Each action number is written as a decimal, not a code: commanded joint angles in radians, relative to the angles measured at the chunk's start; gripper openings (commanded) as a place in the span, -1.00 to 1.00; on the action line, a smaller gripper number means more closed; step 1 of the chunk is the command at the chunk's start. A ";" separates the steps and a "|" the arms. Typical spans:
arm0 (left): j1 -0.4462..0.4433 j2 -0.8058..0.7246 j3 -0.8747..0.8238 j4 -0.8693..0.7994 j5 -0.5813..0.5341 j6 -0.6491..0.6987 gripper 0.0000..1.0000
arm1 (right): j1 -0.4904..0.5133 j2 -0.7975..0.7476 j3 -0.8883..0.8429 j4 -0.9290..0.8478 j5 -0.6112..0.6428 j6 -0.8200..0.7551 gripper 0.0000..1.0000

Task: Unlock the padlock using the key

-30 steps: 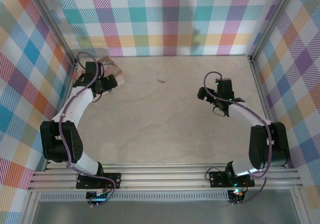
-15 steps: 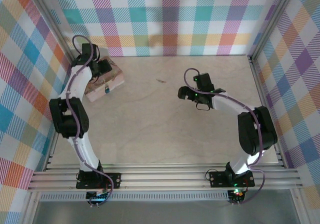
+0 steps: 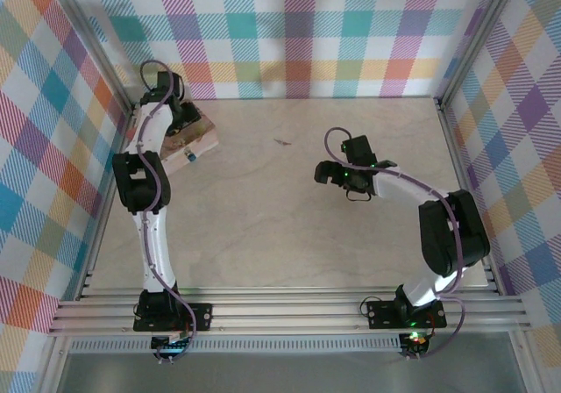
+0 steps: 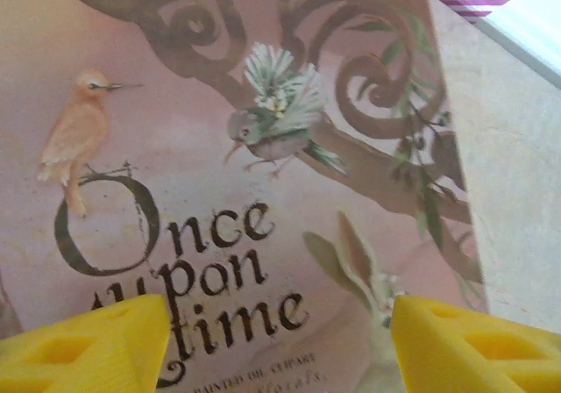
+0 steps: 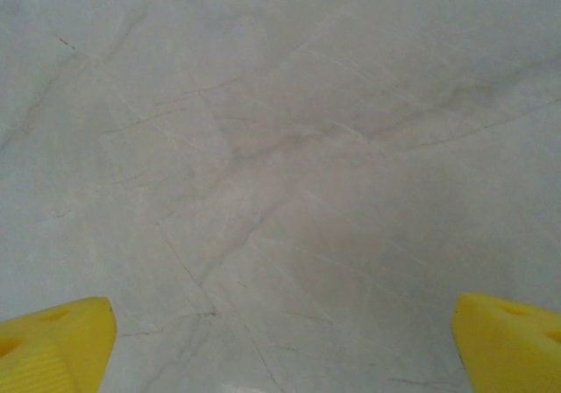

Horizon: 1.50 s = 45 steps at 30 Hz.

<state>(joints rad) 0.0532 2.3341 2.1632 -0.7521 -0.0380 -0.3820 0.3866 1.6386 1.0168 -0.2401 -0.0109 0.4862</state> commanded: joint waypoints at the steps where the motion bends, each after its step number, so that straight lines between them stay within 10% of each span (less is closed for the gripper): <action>1: -0.015 -0.067 -0.201 -0.054 0.062 -0.040 0.36 | 0.006 -0.034 -0.012 -0.001 -0.032 -0.001 0.96; 16: -0.245 -0.516 -0.949 0.120 0.028 -0.092 0.38 | 0.006 -0.088 -0.058 0.012 -0.044 0.051 0.96; 28: -0.444 -0.747 -0.942 0.007 -0.092 -0.090 0.39 | 0.025 -0.011 0.072 -0.027 -0.154 0.053 0.94; 45: 0.029 -0.968 -1.101 -0.037 0.055 -0.087 0.55 | 0.182 0.444 0.626 -0.170 -0.314 0.091 0.87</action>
<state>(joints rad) 0.0200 1.4078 1.1061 -0.7609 -0.0624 -0.4549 0.5594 2.0411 1.5688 -0.3485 -0.2672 0.5652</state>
